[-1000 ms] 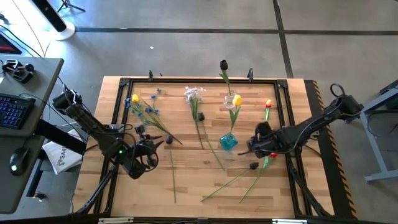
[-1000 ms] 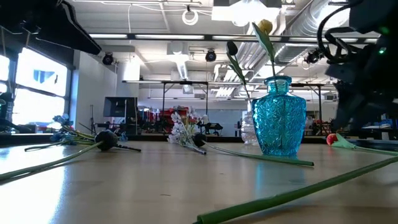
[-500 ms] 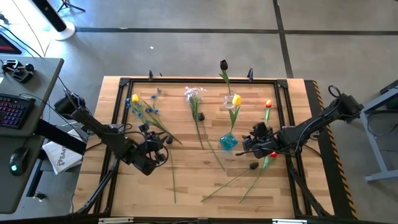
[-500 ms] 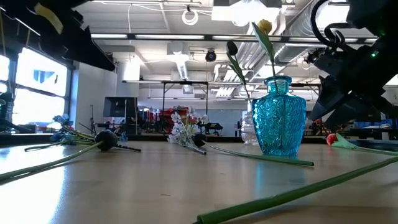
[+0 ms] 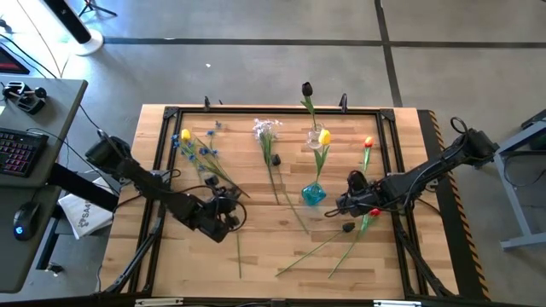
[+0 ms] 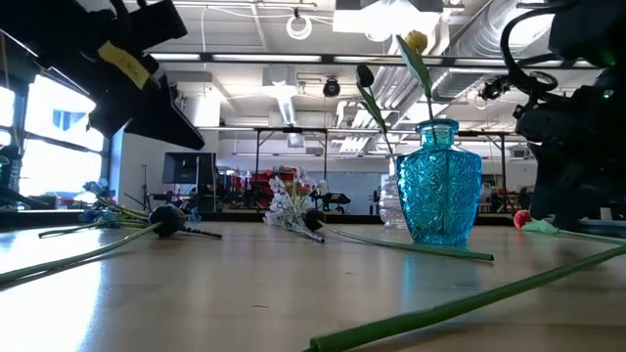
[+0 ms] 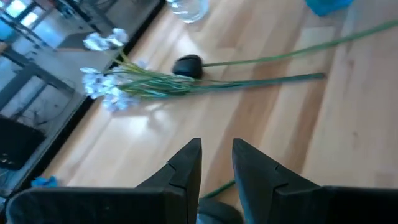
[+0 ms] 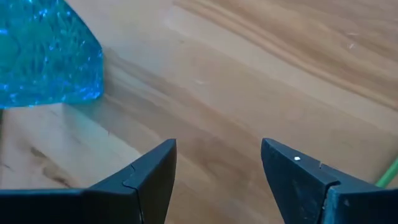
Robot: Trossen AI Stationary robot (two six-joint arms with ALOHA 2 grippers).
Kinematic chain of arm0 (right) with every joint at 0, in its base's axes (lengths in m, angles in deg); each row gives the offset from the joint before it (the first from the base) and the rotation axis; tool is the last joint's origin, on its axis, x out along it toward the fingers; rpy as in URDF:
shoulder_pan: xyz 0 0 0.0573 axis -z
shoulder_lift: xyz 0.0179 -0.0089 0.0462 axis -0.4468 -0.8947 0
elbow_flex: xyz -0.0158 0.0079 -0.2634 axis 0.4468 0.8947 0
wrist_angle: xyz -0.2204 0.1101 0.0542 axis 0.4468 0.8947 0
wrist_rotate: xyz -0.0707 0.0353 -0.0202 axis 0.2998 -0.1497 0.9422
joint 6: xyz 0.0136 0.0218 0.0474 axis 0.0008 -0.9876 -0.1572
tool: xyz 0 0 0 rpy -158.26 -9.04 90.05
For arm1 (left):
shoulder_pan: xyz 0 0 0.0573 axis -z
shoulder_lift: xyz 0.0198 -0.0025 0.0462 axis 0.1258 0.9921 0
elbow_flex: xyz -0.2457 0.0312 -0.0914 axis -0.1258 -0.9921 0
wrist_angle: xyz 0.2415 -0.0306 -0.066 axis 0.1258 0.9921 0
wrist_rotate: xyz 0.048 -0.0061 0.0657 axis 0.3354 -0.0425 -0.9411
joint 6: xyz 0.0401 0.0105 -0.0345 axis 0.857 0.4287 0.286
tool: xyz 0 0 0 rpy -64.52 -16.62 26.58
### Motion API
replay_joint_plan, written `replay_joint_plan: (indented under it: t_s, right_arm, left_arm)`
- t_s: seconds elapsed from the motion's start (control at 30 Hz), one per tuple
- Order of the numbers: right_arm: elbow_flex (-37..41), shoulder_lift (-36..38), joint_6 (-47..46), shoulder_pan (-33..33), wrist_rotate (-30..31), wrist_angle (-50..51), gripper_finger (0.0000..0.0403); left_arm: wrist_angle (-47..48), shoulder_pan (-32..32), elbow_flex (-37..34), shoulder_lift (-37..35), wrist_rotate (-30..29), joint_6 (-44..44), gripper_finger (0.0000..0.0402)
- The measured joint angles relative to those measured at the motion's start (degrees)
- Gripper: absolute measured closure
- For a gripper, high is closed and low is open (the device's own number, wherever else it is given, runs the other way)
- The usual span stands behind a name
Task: Sort flowers into vase by color
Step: Put the blue flower into the transparent flower vase
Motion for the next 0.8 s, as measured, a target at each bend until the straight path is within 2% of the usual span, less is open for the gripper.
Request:
replay_joint_plan:
  t_s: [0.23,0.33,0.63,0.8]
  right_arm:
    - [0.0,0.02,0.95,0.02,7.1,-2.26,0.0171]
    - [0.0,0.0,0.76,0.23,7.13,-1.16,0.0171]
    - [0.0,0.0,-9.71,1.29,4.58,7.53,0.0171]
    - [0.0,0.0,-12.11,1.29,4.59,9.94,0.0171]
  left_arm:
    - [-4.54,-1.88,0.0,0.19,4.59,3.1,0.0324]
    - [-4.72,-2.62,0.0,0.19,4.6,4.15,0.0324]
    - [-4.83,-4.84,0.0,0.17,4.3,2.76,0.0324]
    - [-4.83,-4.83,0.0,0.15,4.27,2.8,0.0324]
